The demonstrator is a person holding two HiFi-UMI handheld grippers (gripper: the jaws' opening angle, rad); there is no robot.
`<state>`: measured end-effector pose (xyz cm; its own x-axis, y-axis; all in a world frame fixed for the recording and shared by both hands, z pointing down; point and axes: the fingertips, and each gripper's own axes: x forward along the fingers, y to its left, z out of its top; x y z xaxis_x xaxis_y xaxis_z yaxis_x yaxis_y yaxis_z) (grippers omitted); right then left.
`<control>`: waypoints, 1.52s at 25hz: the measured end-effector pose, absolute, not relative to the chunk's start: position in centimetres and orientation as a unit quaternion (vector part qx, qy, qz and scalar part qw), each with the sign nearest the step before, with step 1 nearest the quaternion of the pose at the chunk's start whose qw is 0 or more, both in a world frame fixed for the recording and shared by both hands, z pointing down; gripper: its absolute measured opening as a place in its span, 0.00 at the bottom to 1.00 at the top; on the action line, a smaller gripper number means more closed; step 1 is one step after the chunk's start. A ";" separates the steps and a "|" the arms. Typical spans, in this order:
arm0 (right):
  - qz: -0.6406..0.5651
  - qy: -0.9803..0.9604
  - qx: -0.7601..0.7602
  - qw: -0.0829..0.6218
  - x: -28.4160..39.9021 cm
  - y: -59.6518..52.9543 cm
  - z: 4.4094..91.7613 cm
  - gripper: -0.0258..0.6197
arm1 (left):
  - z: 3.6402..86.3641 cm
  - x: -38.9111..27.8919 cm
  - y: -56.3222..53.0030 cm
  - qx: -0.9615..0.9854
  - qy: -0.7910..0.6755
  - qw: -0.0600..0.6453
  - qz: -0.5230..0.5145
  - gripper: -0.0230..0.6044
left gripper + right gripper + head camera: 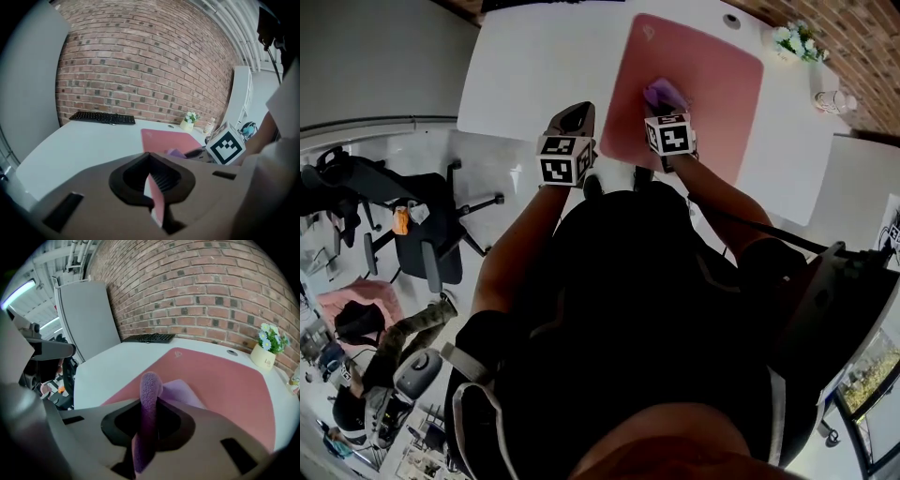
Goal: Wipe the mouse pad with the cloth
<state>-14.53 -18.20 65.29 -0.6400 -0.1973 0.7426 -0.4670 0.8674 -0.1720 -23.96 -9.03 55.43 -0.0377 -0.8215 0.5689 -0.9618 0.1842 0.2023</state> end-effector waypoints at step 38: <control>0.311 -0.903 0.149 0.257 -27.0 -24.5 60.1 0.13 | 53.9 -26.6 -11.2 0.624 -0.716 0.290 0.116 0.04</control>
